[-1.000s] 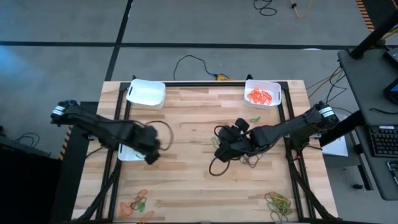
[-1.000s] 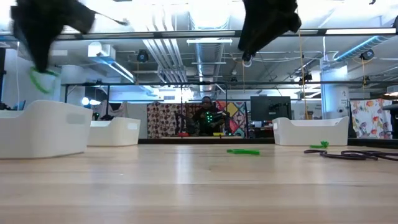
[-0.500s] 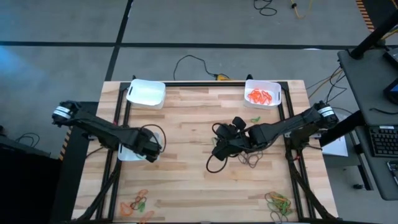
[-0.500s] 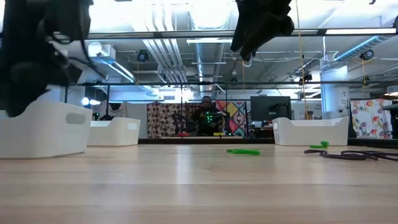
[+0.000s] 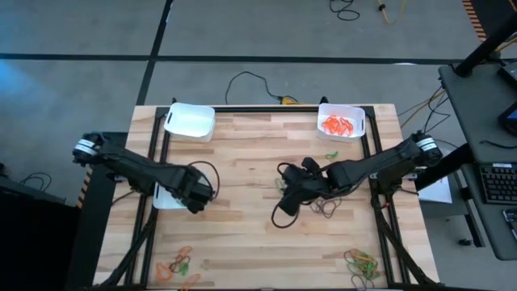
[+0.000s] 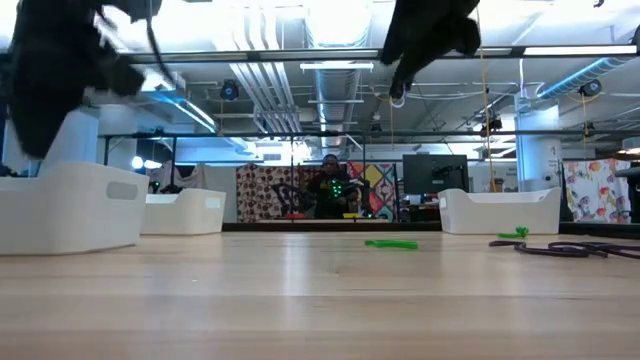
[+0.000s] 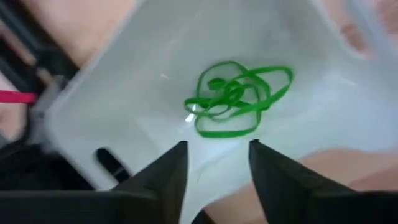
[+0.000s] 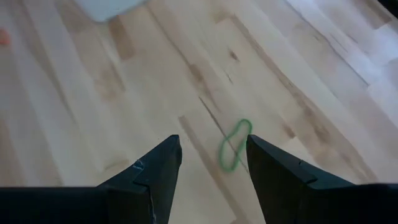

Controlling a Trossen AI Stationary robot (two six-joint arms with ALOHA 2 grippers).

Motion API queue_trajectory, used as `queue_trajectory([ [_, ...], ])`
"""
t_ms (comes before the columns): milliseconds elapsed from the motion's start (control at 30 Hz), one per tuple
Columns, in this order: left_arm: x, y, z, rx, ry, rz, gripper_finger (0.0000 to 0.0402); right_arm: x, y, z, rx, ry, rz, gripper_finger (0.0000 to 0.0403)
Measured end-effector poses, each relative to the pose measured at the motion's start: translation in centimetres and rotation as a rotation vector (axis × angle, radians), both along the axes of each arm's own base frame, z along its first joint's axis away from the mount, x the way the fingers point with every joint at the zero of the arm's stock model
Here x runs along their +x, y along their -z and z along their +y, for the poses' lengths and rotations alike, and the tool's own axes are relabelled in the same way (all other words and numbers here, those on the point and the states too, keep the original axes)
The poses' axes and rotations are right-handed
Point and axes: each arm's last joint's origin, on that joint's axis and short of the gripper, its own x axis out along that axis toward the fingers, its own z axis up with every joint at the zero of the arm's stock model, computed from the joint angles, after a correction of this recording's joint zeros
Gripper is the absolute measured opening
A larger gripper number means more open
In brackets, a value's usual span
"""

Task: Sort rubber bands into baskets
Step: Put the green rubber band into the bottom white bin

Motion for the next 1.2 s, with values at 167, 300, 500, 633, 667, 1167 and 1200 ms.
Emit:
queue_trajectory([
  [167, 0.6, -4.5, 0.3, 0.093, 0.01, -0.076, 0.0227, -1.0, -1.6, -0.2, 0.02, 0.003, -0.051, 0.0178],
  [300, 2.4, -7.2, 0.8, 0.185, 0.009, -0.283, 0.0267, -1.7, -2.8, -0.6, -0.006, 0.029, -0.101, 0.0178],
  [500, 6.7, -9.2, 1.1, 0.189, 0.076, -0.7, 0.0292, -2.0, -3.2, -0.8, -0.045, 0.036, -0.118, 0.0178],
  [633, 8.6, -9.3, 1.8, 0.192, 0.086, -0.889, 0.0293, -2.1, -3.3, -0.7, -0.039, 0.039, -0.124, 0.0178],
  [667, 9.0, -9.1, 2.2, 0.195, 0.081, -0.921, 0.0293, -2.2, -3.3, -0.6, -0.039, 0.038, -0.124, 0.0178],
  [1167, 11.8, -0.5, 4.2, 0.169, 0.333, -1.186, 0.0288, -3.4, -5.9, 1.0, -0.093, 0.043, -0.18, 0.0178],
  [1200, 12.2, -0.1, 4.3, 0.16, 0.352, -1.186, 0.0287, -3.5, -6.2, 1.1, -0.091, 0.04, -0.185, 0.0178],
])
